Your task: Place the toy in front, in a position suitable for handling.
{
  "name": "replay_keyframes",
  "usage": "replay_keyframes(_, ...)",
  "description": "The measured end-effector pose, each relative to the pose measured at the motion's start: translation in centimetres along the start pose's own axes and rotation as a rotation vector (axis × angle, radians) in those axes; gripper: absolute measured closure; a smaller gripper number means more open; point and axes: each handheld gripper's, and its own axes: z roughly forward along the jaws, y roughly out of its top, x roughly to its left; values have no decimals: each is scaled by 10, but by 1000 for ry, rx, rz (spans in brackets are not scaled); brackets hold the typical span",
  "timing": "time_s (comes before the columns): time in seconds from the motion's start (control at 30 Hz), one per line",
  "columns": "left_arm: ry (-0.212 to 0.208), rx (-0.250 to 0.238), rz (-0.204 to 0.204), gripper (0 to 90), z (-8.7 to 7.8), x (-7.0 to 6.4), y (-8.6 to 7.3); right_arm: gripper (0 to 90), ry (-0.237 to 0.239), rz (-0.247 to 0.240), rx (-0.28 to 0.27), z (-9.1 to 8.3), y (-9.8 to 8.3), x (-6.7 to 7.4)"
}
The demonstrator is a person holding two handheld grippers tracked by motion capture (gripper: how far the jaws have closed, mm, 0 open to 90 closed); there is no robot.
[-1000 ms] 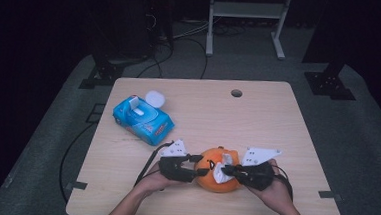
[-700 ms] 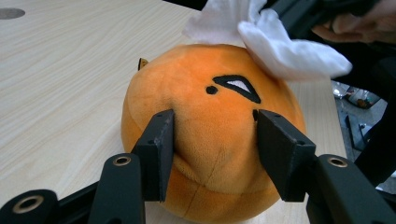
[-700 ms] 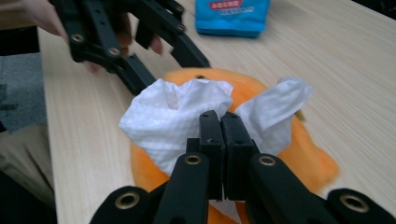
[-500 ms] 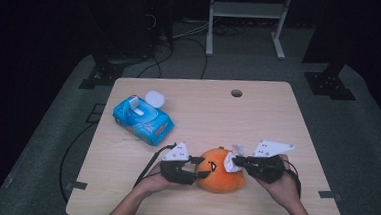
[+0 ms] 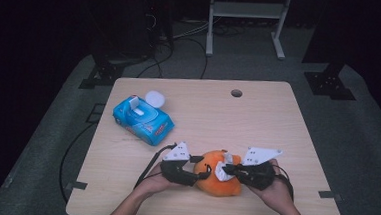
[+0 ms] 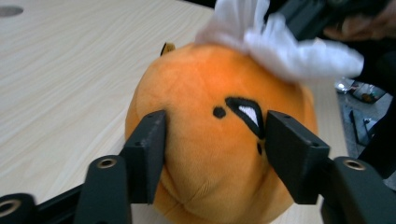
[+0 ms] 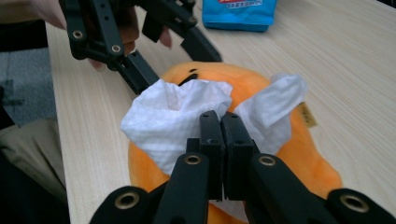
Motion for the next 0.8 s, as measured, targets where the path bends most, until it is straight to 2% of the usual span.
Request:
replay_keyframes(0.03, 6, 6, -9, 417, -1, 1, -3, 879, -5, 12, -7, -2, -1, -4)
replay_keyframes(0.1, 5, 9, -2, 428, -1, 2, -5, 880, -44, 22, 8, -5, -7, -14)
replay_keyframes(0.13, 5, 9, -2, 431, -1, 2, -5, 880, -44, 22, 8, -5, -7, -14)
replay_keyframes(0.17, 2, 16, -1, 432, -2, 2, -6, 880, -52, 65, 14, -9, -15, -23)
replay_keyframes(0.23, 1, 24, -3, 436, -2, 2, -7, 879, -59, 83, 13, -12, -18, -26)
replay_keyframes(0.3, 2, 29, -1, 438, -2, 3, -8, 879, -52, 84, 3, -14, -17, -25)
replay_keyframes(0.33, 4, 29, -13, 438, -4, 4, -10, 879, -29, 61, -11, -15, -13, -19)
replay_keyframes(0.37, 4, 29, -13, 438, -4, 4, -10, 879, -29, 61, -11, -15, -13, -19)
replay_keyframes(0.4, -2, 33, -16, 438, -6, 5, -12, 878, -8, 43, -4, -12, -11, -15)
replay_keyframes(0.47, -1, 32, -21, 439, -7, 5, -14, 878, 5, 53, 9, -10, -14, -18)
replay_keyframes(0.5, -1, 32, -21, 439, -7, 5, -14, 878, 5, 53, 9, -10, -14, -18)
replay_keyframes(0.57, 0, 37, -18, 440, -8, 5, -14, 878, -33, 67, 52, -12, -22, -27)
replay_keyframes(0.6, 0, 37, -18, 440, -8, 5, -14, 878, -39, 82, 54, -13, -25, -29)
replay_keyframes(0.67, 1, 40, -18, 440, -8, 5, -15, 878, -15, 97, 28, -17, -25, -30)
replay_keyframes(0.77, 4, 40, -22, 440, -8, 5, -15, 877, 38, 68, -1, -18, -17, -21)
replay_keyframes(0.8, 4, 40, -22, 440, -8, 5, -15, 877, 38, 68, -1, -18, -17, -21)
